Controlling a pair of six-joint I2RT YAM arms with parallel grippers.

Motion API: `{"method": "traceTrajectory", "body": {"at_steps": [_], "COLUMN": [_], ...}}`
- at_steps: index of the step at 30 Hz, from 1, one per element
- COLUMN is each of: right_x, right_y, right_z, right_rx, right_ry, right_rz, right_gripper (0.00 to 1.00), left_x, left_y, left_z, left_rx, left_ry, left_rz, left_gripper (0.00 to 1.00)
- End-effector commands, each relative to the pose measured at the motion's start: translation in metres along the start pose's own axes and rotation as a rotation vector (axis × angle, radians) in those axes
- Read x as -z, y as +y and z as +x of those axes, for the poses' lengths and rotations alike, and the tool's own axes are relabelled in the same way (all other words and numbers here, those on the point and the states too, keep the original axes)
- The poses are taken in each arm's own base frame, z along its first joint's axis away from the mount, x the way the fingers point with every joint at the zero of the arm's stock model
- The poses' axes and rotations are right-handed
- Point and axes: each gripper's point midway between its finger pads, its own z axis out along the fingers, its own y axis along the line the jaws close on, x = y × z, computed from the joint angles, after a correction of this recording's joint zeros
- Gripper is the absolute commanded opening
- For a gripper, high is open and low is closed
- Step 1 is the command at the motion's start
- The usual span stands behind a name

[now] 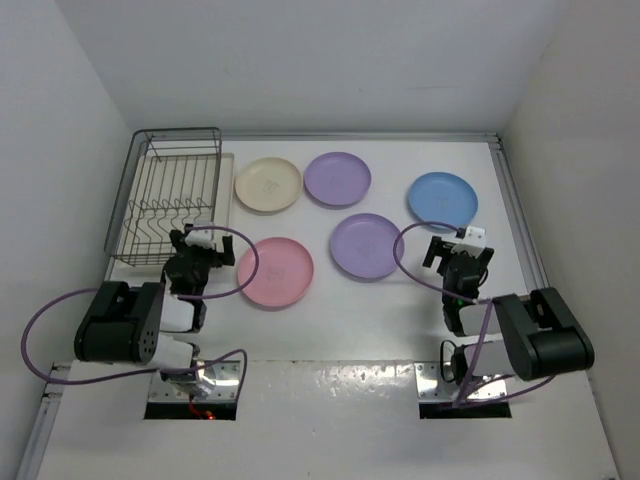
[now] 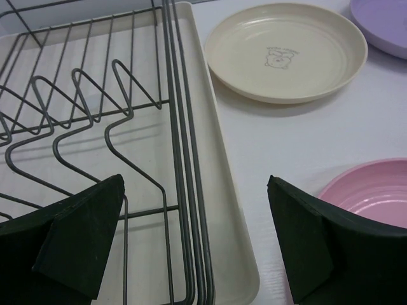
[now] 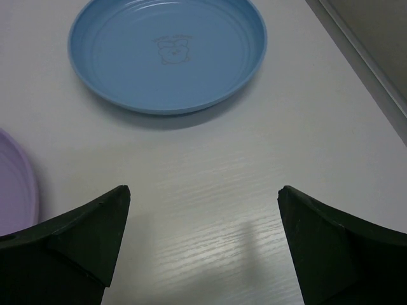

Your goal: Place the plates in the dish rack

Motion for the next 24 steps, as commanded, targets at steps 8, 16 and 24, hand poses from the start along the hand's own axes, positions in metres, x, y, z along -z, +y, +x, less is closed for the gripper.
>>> {"method": "traceTrajectory", "body": {"at_steps": [8, 16, 24], "right_x": [0.018, 0.019, 0.022], "right_y": [0.033, 0.044, 0.08], "right_z": [-0.06, -0.115, -0.109], "right_rx": [0.365, 0.223, 0.154], "right_ry": [0.005, 0.15, 0.305], "right_rz": [-0.125, -0.157, -0.3], "right_gripper": [1.0, 1.0, 0.94], "left_x": [0.02, 0.062, 0.023], "left_y": [0.012, -0.024, -0.13], "left_z": [-0.072, -0.197, -0.152], "left_rx": [-0.186, -0.394, -0.212], "left_ry": [0.118, -0.202, 0.447], "left_rz": [0.0, 0.177, 0.717], "left_gripper": [1.0, 1.0, 0.93]}}
